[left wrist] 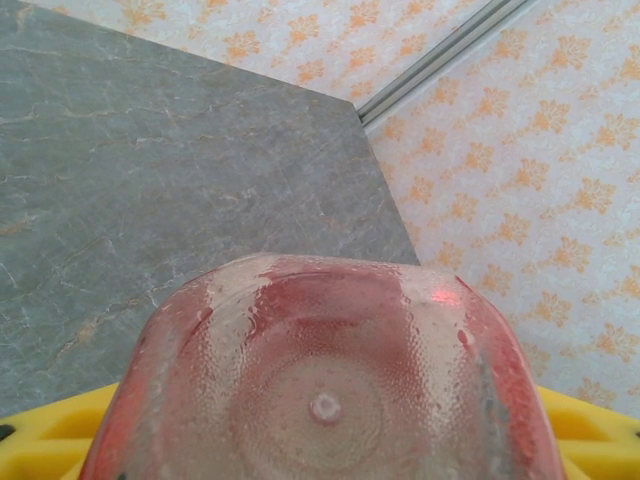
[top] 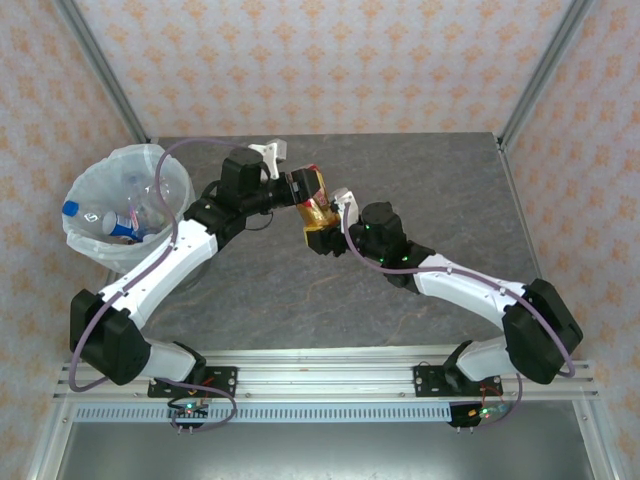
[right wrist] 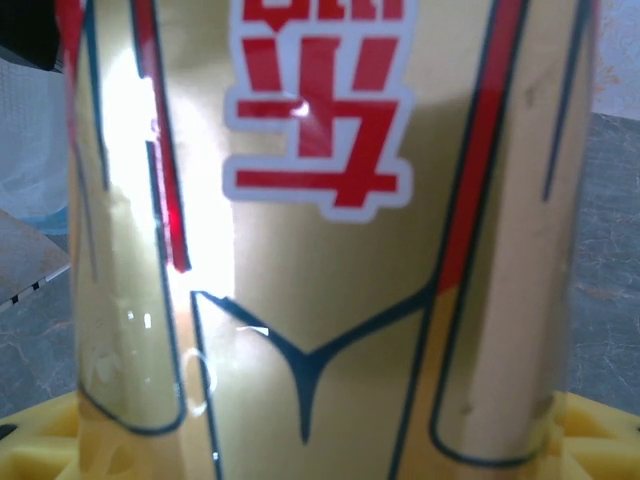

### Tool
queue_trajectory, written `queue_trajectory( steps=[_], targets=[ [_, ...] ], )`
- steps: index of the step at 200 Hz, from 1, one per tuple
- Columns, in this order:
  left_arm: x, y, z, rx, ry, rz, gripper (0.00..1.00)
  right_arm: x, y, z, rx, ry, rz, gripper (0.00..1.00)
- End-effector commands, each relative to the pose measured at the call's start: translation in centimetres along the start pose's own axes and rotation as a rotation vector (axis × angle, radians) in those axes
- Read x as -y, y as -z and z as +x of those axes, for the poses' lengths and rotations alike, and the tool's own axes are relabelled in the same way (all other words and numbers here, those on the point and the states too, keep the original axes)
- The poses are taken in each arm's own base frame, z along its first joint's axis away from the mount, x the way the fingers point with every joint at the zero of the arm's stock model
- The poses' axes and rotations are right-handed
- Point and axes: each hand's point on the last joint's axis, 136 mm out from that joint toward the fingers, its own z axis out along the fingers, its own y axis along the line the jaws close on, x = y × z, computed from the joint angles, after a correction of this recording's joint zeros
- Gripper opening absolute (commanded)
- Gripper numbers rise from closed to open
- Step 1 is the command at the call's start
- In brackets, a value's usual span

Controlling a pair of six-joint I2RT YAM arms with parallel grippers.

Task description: Put the plastic bottles in the bin

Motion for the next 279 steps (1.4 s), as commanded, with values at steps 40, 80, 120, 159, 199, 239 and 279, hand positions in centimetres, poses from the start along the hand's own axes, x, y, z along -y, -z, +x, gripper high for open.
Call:
queue_trajectory(
  steps=[40,80,120,159,199,239,279],
  targets=[
    [-0.4,-0.3,-0.4,0.015,0.003,-0.031,0.58,-1.2,0.0,-2.3,0.073,0.01,-0.044,0.57],
    [-0.3,-0.3,-0.9,0.036,0.0,-0.033,0.55,-1.0,0.2,-1.8,0.068,0.007,-0.033,0.71],
    [-0.8,0.6,-2.0,0.078,-0.023,-0.097,0.52,-0.2,1.3,-1.5,0.074,0.033,0.022,0.84],
    [-1.7,1.8,-2.9,0.117,-0.043,-0.159,0.51,-0.6,3.0,-1.4,0.067,0.1,0.027,0.99],
    [-2.0,4.1,-4.7,0.186,-0.044,-0.185,0.5,0.6,5.5,-2.3,0.113,0.145,0.131,0.99],
    [-2.5,7.4,-5.6,0.234,-0.099,-0.274,0.5,4.4,7.4,-3.0,0.186,0.119,0.366,0.99],
    [-2.6,12.7,-7.0,0.357,-0.166,-0.371,0.5,10.4,9.5,-2.1,0.18,0.005,0.728,0.99]
  ],
)
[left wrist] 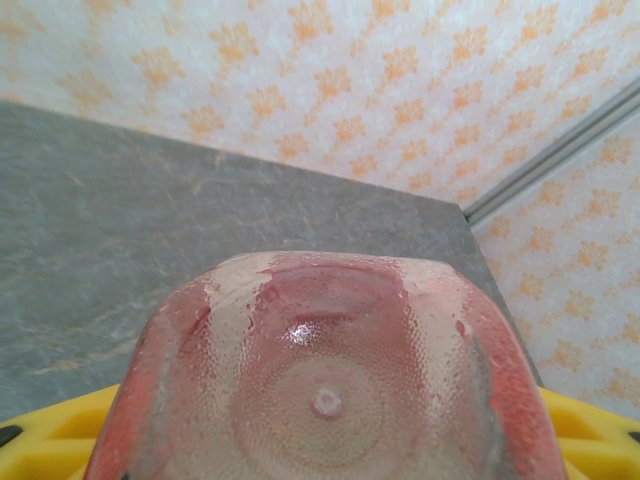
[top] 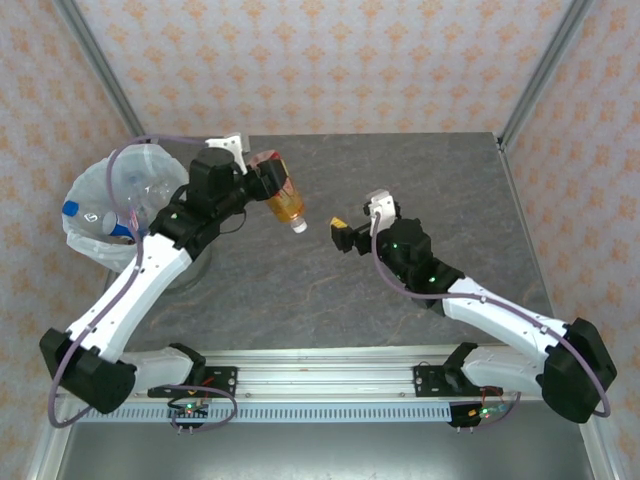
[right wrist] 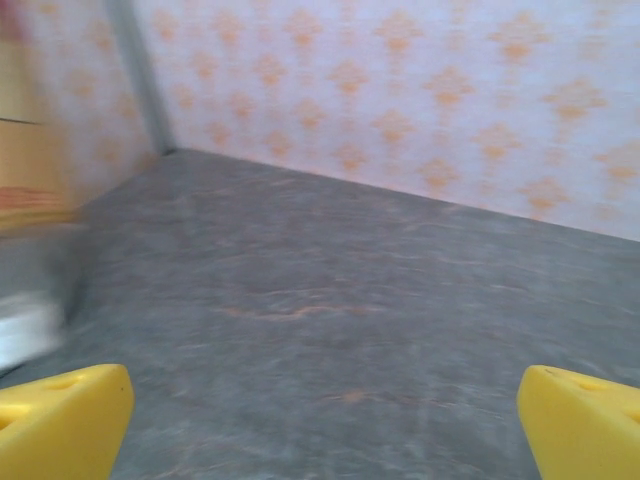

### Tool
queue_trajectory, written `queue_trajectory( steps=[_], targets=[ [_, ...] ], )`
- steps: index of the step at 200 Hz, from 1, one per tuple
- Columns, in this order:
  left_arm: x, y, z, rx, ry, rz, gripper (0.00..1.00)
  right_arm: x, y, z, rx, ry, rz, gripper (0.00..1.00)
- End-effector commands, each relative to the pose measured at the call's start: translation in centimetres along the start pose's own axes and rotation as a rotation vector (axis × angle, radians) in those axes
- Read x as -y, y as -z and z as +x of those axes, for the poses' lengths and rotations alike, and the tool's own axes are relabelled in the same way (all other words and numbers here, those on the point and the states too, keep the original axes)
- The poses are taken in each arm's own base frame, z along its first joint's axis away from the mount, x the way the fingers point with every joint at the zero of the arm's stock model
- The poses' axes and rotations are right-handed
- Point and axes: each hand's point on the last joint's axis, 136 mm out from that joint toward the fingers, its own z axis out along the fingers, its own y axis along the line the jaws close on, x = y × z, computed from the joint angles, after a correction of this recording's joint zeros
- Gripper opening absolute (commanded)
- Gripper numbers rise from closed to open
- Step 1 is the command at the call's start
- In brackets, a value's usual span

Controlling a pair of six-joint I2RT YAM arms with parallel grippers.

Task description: Put the plastic bottles in the bin

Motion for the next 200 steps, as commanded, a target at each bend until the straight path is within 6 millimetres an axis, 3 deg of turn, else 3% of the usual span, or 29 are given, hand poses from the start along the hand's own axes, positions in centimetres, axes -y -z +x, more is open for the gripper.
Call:
queue_trajectory(
  steps=[1,31,98,140,200],
  targets=[
    [-1.6,3.7,-2.8,0.118,-0.066,-0.106,0.5,4.7,-0.1,0.5,-0.008,-0.053,0.277,0.99],
    [-3.4,7.4,-4.0,0.175,-0.107,-0.217,0.5,5.7,-0.6,2.1,-0.039,-0.097,0.323,0.99],
    [-7.4,15.4,-7.8,0.309,-0.228,-0.538,0.5,6.3,-1.6,2.5,-0.032,-0.172,0.342,0.99],
    [-10.0,19.2,-9.5,0.349,-0.244,-0.741,0.51,6.2,-2.0,3.0,-0.049,-0.179,0.327,0.99],
    [-13.9,22.8,-11.1,0.35,-0.274,-1.042,0.51,6.5,-2.7,3.4,-0.059,-0.177,0.328,0.99]
  ],
)
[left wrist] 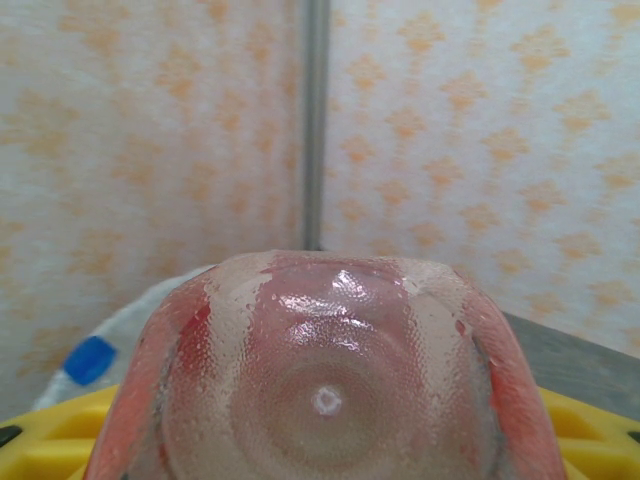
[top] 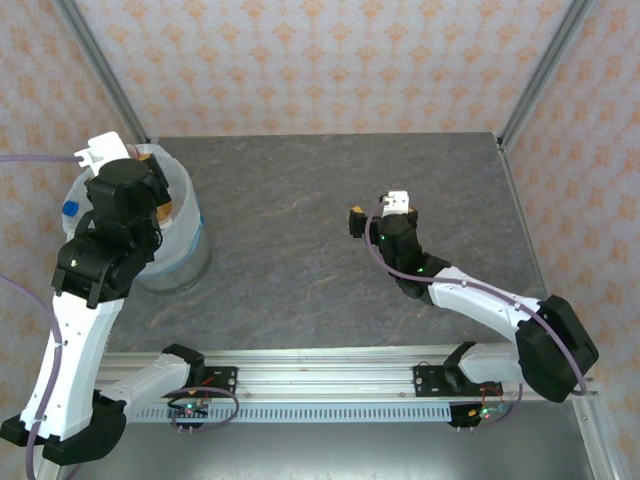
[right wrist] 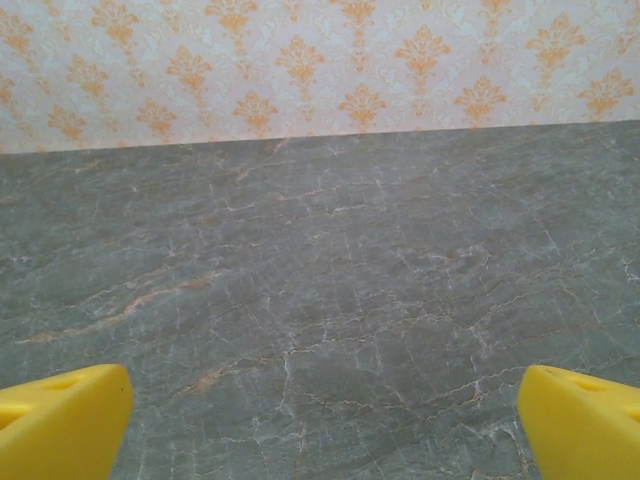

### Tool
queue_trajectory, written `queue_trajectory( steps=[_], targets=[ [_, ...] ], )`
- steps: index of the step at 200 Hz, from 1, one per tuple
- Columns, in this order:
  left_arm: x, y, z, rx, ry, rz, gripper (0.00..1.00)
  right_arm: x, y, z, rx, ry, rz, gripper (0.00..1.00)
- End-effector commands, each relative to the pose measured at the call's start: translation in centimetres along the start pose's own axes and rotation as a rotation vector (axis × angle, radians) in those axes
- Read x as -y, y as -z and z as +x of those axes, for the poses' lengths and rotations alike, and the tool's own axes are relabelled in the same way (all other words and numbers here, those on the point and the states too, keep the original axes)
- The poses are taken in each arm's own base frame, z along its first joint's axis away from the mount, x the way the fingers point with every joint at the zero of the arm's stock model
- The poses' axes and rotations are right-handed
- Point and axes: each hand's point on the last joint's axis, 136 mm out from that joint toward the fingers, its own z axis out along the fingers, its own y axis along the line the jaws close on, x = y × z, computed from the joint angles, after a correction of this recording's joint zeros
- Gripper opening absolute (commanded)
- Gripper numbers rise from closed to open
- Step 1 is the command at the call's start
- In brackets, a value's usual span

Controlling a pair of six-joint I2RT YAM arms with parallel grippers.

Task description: Put the plastic bottles in the bin

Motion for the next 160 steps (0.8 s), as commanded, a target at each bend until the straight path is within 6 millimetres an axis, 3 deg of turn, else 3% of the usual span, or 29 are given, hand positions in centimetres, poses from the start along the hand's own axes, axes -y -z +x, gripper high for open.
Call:
queue_trajectory(
  steps=[1,36,120,147,160],
  targets=[
    [-3.5,-0.2,0.1,-0.009,-0.098,-0.186,0.51,-0.5,-0.3,-1.4,0.033,-0.035,-0.014,0.99],
    [-4.9,-1.6,1.2,-0.064,-0.07,-0.234,0.5,-0.7,-0.8,-1.4,0.027,-0.03,-0.021,0.99],
    [-3.3,-6.8,7.2,-0.319,0.103,-0.113,0.51,-0.9,-0.9,-1.3,0.015,-0.01,-0.03,0.99],
    [-3.4,-7.8,9.1,-0.43,0.172,-0.109,0.68,-0.9,-0.9,-1.2,0.013,-0.02,-0.03,0.99],
    [-3.8,-8.4,9.9,-0.485,0.233,-0.104,0.81,-0.9,-0.8,-1.2,0.012,-0.017,-0.031,0.99]
  ],
)
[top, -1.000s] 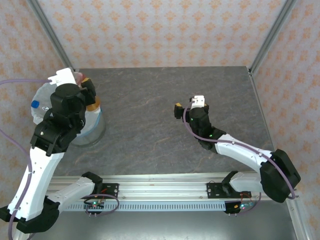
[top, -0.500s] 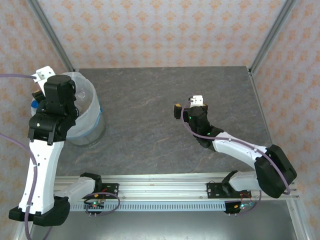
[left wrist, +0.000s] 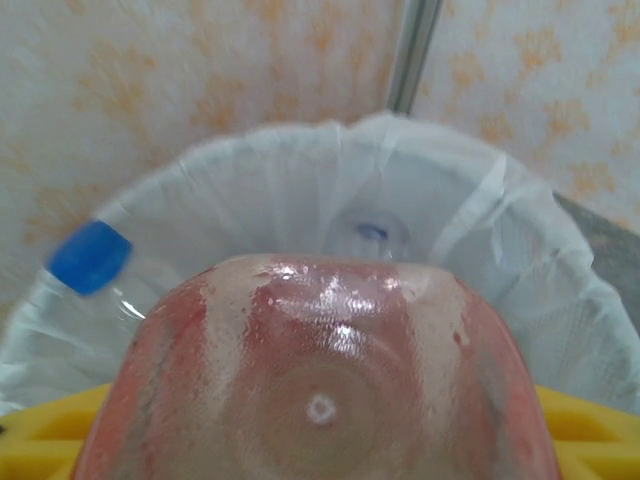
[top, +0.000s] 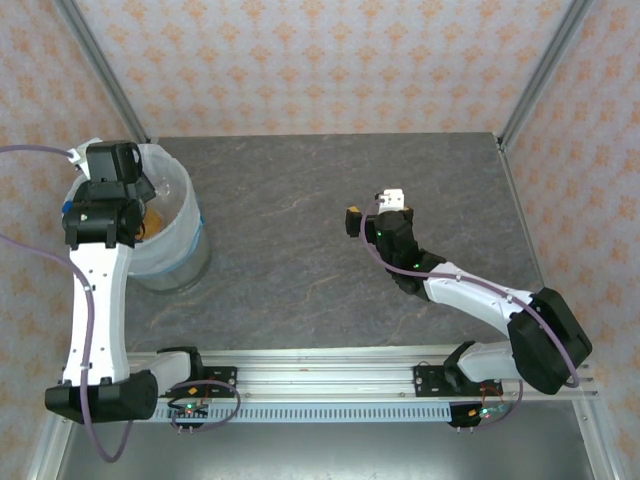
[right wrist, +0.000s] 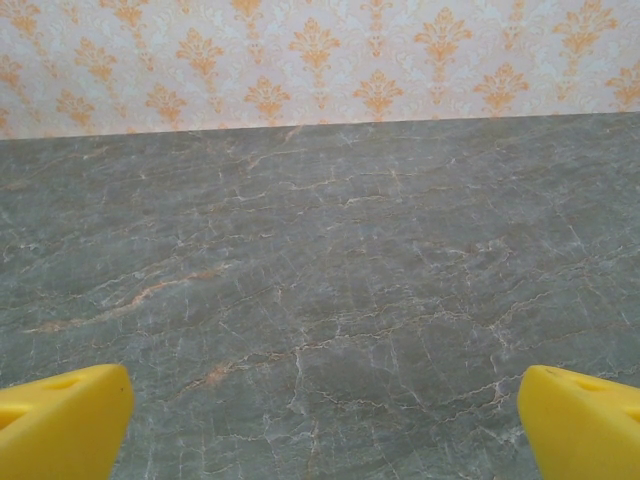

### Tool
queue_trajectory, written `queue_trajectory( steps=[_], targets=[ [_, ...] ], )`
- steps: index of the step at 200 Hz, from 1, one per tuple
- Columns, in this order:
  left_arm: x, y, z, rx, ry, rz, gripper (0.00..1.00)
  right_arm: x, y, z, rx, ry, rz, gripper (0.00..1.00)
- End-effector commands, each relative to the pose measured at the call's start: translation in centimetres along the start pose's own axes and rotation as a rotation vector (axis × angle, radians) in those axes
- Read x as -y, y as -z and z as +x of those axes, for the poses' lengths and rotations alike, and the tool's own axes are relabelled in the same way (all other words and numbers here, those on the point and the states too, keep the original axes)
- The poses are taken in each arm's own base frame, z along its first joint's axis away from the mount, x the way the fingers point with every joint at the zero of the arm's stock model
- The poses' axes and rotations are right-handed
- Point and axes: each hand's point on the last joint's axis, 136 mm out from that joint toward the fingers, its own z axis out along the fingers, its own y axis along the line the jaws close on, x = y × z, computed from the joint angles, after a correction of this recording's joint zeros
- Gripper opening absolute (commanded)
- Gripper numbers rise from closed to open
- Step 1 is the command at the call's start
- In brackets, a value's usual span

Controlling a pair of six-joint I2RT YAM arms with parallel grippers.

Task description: Put the plastic bottles in the bin

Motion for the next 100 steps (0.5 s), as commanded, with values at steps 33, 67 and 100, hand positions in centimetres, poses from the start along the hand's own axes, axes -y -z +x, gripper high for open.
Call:
queue_trajectory(
  steps=[33,67,100],
  targets=[
    [-0.7,0.0,0.4,-0.101,0.185,0.074,1.0,0.0,0.2,-1.5,0.031,-0.015,-0.001,0.99],
    [1.5,2.5,-1.5,-0.054,0.204,0.237,1.0,0.2,0.2,-1.3,0.026,-0.017,0.006,0.99],
    [3.7,5.2,-2.9,0.012,0.217,0.42,1.0,0.4,0.4,-1.1,0.028,-0.036,0.014,0.99]
  ],
)
